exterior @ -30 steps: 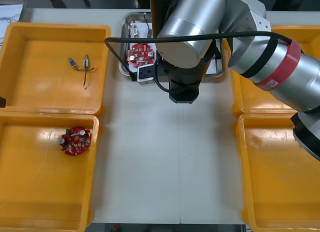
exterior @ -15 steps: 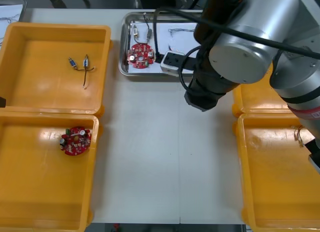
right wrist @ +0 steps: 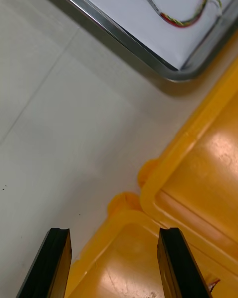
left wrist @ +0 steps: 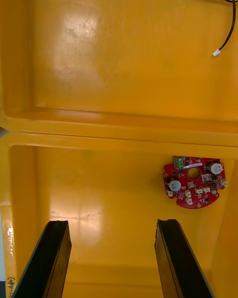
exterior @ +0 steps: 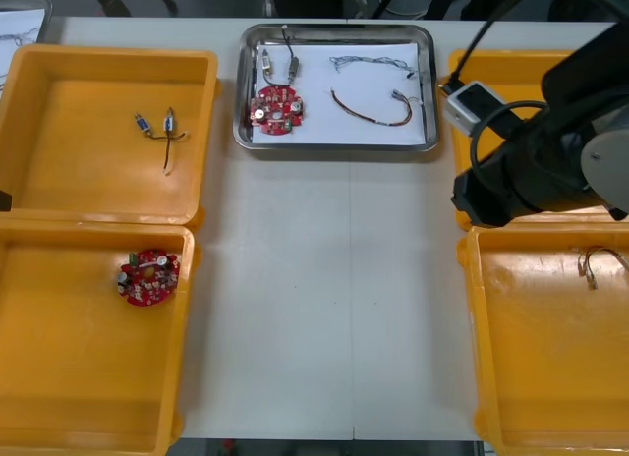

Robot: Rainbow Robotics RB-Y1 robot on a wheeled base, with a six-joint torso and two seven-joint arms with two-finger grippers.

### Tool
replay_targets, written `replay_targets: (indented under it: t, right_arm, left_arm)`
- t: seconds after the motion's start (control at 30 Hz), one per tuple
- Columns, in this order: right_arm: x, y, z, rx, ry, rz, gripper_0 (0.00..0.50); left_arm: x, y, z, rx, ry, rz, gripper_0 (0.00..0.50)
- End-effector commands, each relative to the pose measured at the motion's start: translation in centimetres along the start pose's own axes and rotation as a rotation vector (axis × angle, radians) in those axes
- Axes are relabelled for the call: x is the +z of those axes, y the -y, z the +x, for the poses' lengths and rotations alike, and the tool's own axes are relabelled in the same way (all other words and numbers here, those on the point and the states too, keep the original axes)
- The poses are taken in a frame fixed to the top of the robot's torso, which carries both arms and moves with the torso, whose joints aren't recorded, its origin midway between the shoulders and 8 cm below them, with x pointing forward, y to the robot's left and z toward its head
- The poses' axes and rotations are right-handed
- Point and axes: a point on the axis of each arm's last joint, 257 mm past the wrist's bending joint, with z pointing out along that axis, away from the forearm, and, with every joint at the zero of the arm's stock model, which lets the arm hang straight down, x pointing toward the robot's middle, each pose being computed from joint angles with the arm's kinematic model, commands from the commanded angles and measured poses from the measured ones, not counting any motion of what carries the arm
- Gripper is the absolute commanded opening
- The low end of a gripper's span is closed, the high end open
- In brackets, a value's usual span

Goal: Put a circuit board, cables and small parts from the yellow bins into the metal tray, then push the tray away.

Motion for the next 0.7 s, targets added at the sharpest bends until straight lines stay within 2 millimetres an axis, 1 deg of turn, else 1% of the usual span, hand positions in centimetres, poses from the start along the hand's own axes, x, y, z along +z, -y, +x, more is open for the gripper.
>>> replay_targets:
  t: [0.03, 0.07, 0.13, 0.17, 0.23, 0.33, 0.47, 0.53, 0.57, 0.63, 0.7]
  right_arm:
    - [-1.5, 4.1, 3.1, 0.189, 0.006, 0.081, 0.5]
    - [-1.6, 4.4, 3.4, 0.206, 0.004, 0.086, 0.5]
    - [-1.7, 5.6, 4.7, 0.272, -0.008, 0.107, 0.5]
    - [-1.7, 5.9, 5.1, 0.29, -0.011, 0.11, 0.5]
    - [-2.0, 7.1, 6.3, 0.357, -0.019, 0.13, 0.5]
    - [-2.4, 8.6, 7.8, 0.41, -0.027, 0.152, 0.5]
    - [-2.9, 10.2, 9.3, 0.46, -0.032, 0.174, 0.5]
    - [-3.3, 11.4, 10.6, 0.507, -0.039, 0.195, 0.5]
    - [-3.4, 11.7, 10.9, 0.516, -0.04, 0.199, 0.5]
    - [-3.8, 12.7, 12.2, 0.559, -0.051, 0.212, 0.5]
    - [-3.9, 13.2, 13.0, 0.581, -0.057, 0.216, 0.5]
  left_arm:
    - [-0.3, -0.4, 0.4, 0.036, 0.008, -0.012, 0.5]
    - [-0.3, -0.4, 0.4, 0.036, 0.008, -0.012, 0.5]
    - [-0.3, -0.4, 0.4, 0.036, 0.008, -0.012, 0.5]
    - [-0.3, -0.4, 0.4, 0.036, 0.008, -0.012, 0.5]
    - [-0.3, -0.4, 0.4, 0.036, 0.008, -0.012, 0.5]
    - [-0.3, -0.4, 0.4, 0.036, 0.008, -0.012, 0.5]
    - [-0.3, -0.4, 0.4, 0.036, 0.008, -0.012, 0.5]
    - [-0.3, -0.4, 0.4, 0.036, 0.008, -0.012, 0.5]
    - [-0.3, -0.4, 0.4, 0.036, 0.008, -0.012, 0.5]
    - [-0.3, -0.4, 0.4, 0.036, 0.008, -0.012, 0.5]
    - [-0.3, -0.4, 0.4, 0.036, 0.008, -0.012, 0.5]
